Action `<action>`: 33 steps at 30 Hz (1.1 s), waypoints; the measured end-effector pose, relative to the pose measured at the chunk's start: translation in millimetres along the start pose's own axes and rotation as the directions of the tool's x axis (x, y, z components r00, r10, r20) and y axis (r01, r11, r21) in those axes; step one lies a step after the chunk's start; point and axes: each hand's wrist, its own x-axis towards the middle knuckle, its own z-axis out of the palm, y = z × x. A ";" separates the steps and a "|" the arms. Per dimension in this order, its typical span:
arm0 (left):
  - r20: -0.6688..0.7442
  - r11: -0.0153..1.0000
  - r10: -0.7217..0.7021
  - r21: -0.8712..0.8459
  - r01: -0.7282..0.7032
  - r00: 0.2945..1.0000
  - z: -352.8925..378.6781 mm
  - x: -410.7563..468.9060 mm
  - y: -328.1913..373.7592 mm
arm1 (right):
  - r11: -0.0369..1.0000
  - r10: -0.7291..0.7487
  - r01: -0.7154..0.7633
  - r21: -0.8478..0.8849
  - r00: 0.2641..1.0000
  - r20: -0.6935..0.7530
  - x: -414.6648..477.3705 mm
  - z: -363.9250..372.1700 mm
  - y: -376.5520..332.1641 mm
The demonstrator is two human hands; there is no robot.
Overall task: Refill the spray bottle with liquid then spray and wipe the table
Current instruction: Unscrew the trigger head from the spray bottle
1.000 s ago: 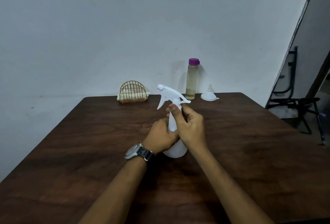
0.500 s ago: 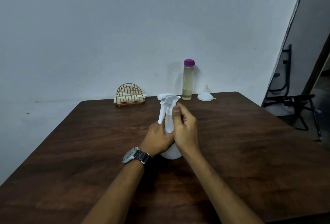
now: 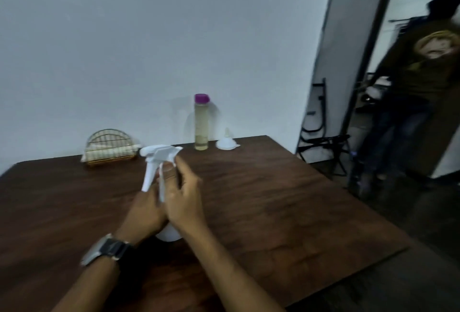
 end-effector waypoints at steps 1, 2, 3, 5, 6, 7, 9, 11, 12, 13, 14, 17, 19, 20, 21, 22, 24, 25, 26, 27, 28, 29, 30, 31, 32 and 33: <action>-0.017 1.000 0.007 -0.002 -0.008 1.000 0.9 1.3 -5.0 | 1.000 0.021 -0.021 -0.007 1.000 0.012 -1.6 1.5 0.8; -0.023 1.000 0.000 0.001 0.000 1.000 -0.9 1.2 -10.7 | 0.999 0.048 -0.048 0.002 0.999 0.013 -3.6 3.1 0.4; -0.041 1.000 -0.001 0.006 0.002 0.999 -0.8 1.4 -11.3 | 0.998 0.068 -0.068 0.016 0.998 0.009 -5.0 3.2 0.7; -0.037 1.000 -0.006 -0.022 0.005 0.999 -2.5 -3.9 -2.6 | 0.996 0.081 -0.081 0.044 0.997 0.013 -6.4 3.5 0.5; -0.048 0.999 0.001 -0.042 -0.003 0.999 -3.8 -5.5 0.5 | 0.994 0.085 -0.086 0.061 0.996 0.015 -6.7 3.8 -0.5; -0.049 0.998 0.013 -0.067 -0.016 0.999 -3.7 -5.6 -0.4 | 0.994 0.085 -0.085 0.071 0.996 0.011 -6.5 4.8 -1.0; -0.026 0.996 0.006 -0.085 -0.008 1.000 -7.6 -8.7 5.9 | 0.996 0.072 -0.071 0.056 0.997 -0.020 -5.0 6.5 -1.4; -0.027 0.995 0.020 -0.092 -0.022 0.999 -10.1 -11.2 9.9 | 0.999 0.047 -0.046 0.025 0.997 -0.055 -4.1 6.8 -0.1; -0.032 0.995 0.015 -0.101 -0.018 0.999 -11.4 -13.3 11.4 | 0.999 0.035 -0.034 0.020 0.997 -0.063 -3.8 6.7 1.6; -0.046 0.995 0.021 -0.101 -0.026 0.999 -12.5 -14.7 12.8 | 0.999 0.028 -0.027 0.017 0.998 -0.062 -3.0 6.8 4.8; -0.065 0.994 0.035 -0.104 -0.042 0.997 -12.6 -15.2 14.4 | 1.000 0.027 -0.026 0.009 0.998 -0.055 -1.7 5.9 7.5; -0.095 0.992 0.061 -0.103 -0.071 0.994 -16.3 -21.2 24.4 | 0.999 0.034 -0.034 0.014 0.999 -0.031 -1.0 6.7 9.7; -0.075 0.991 0.090 -0.090 -0.097 0.993 -18.2 -25.6 30.6 | 0.999 0.019 -0.018 0.030 0.999 -0.030 -2.6 6.9 7.5; -0.061 0.991 0.099 -0.089 -0.104 0.993 -19.4 -26.5 28.7 | 0.998 0.018 -0.017 0.061 1.000 -0.025 -3.7 6.8 6.5; -0.054 0.990 0.093 -0.103 -0.099 0.994 -19.1 -25.5 26.8 | 0.995 0.018 -0.016 0.101 1.000 -0.012 -4.6 6.1 5.6; -0.054 0.989 0.103 -0.104 -0.108 0.993 -18.4 -24.1 23.8 | 0.991 0.011 -0.010 0.134 1.000 -0.006 -4.7 5.5 5.6; -0.042 0.990 0.120 -0.076 -0.123 0.992 -17.9 -22.3 19.9 | 0.992 -0.021 0.025 0.125 0.999 -0.034 -3.6 4.6 6.6; -0.046 0.990 0.116 -0.076 -0.120 0.992 -17.8 -22.1 19.5 | 0.993 -0.037 0.043 0.112 0.998 -0.050 -3.3 5.0 7.9; -0.046 0.989 0.113 -0.095 -0.116 0.993 -18.6 -22.9 21.6 | 0.994 -0.040 0.046 0.098 0.997 -0.062 -2.9 5.4 8.8; -0.051 0.987 0.097 -0.125 -0.103 0.994 -18.4 -23.8 22.7 | 0.995 -0.032 0.039 0.093 0.997 -0.067 -2.4 6.0 11.2; -0.059 0.984 0.090 -0.152 -0.098 0.994 -19.5 -25.5 25.6 | 0.996 -0.014 0.019 0.084 0.998 -0.064 -2.1 6.7 13.2; -0.061 0.980 0.082 -0.176 -0.092 0.995 -18.9 -26.0 27.9 | 0.998 0.004 0.000 0.064 0.998 -0.069 -1.4 7.2 15.1; -0.060 0.980 0.079 -0.180 -0.088 0.995 -19.9 -27.1 30.6 | 0.999 0.017 -0.014 0.049 0.997 -0.072 -1.3 7.1 15.5; -0.050 0.978 0.076 -0.193 -0.084 0.996 -20.8 -27.7 32.1 | 0.999 0.018 -0.015 0.044 0.997 -0.071 -1.2 6.9 16.2; -0.044 0.978 0.076 -0.193 -0.083 0.996 -22.1 -28.5 33.2 | 0.999 0.013 -0.010 0.046 0.997 -0.070 -1.8 6.5 14.4; -0.043 0.977 0.077 -0.195 -0.084 0.996 -21.5 -28.0 32.5 | 0.999 0.007 -0.003 0.053 0.998 -0.065 -2.5 6.1 13.1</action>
